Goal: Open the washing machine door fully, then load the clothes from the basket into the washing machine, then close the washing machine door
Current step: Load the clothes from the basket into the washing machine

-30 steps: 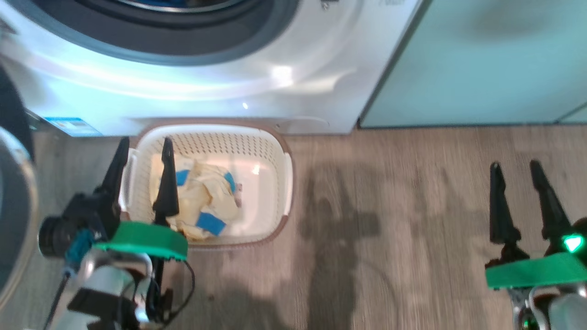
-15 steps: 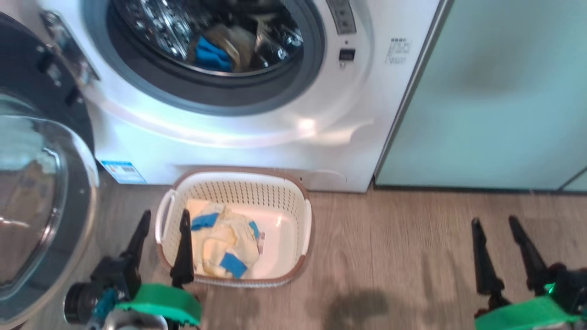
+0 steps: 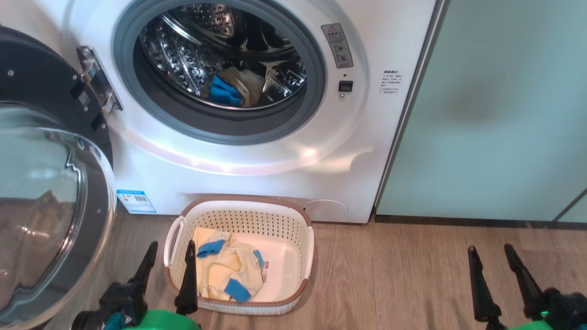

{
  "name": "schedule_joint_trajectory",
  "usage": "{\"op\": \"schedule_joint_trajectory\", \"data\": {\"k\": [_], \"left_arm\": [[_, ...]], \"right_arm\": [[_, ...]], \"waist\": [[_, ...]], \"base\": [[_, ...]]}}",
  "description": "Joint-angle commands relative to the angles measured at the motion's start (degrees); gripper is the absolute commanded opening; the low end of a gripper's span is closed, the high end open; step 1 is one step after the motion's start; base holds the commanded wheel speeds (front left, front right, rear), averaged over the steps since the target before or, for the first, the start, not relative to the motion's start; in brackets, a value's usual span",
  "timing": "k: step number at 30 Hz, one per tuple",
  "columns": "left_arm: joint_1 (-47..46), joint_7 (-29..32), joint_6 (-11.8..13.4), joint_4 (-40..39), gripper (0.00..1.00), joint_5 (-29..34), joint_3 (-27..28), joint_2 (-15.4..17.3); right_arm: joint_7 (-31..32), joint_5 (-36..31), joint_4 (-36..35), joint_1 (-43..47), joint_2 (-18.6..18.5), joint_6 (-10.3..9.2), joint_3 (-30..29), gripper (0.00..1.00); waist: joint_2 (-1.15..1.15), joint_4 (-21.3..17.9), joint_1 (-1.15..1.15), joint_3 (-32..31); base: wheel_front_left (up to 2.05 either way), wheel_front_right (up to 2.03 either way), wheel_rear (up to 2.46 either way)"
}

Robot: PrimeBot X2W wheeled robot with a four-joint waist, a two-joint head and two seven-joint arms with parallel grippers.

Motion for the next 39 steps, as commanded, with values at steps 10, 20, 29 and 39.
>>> {"op": "schedule_joint_trajectory", "data": {"k": [10, 20, 29, 39], "left_arm": [[-1.24, -0.52, -0.44, -1.07, 1.0, 0.23, 2.45, -0.14], [-2.11, -0.53, -1.03, -0.85, 1.0, 0.62, 2.62, -0.25], [-4.24, -0.49, -2.05, 1.05, 1.0, 1.03, 1.94, -0.04], [-12.65, 1.26, -6.76, 10.94, 1.0, -0.14, -1.62, -0.97]], "right_arm": [[-0.38, -0.71, -2.11, -0.42, -0.52, -0.04, 0.87, 1.0], [-0.38, -0.7, -2.45, -0.8, -0.35, -0.04, 0.76, 1.0], [-0.38, -0.63, -2.64, -1.54, -0.31, -0.04, 0.58, 1.0], [-0.38, 0.0, -3.51, -4.18, -0.64, -0.04, 1.0, 1.0]], "waist": [[0.0, -0.19, 0.01, -0.84], [0.0, 0.07, 0.01, 0.12], [0.0, 0.55, 0.01, 1.36], [0.0, 0.45, 0.01, 7.23]], "base": [[0.0, 0.0, 0.0], [0.0, 0.0, 0.0], [0.0, 0.0, 0.0], [0.0, 0.0, 0.0]]}}
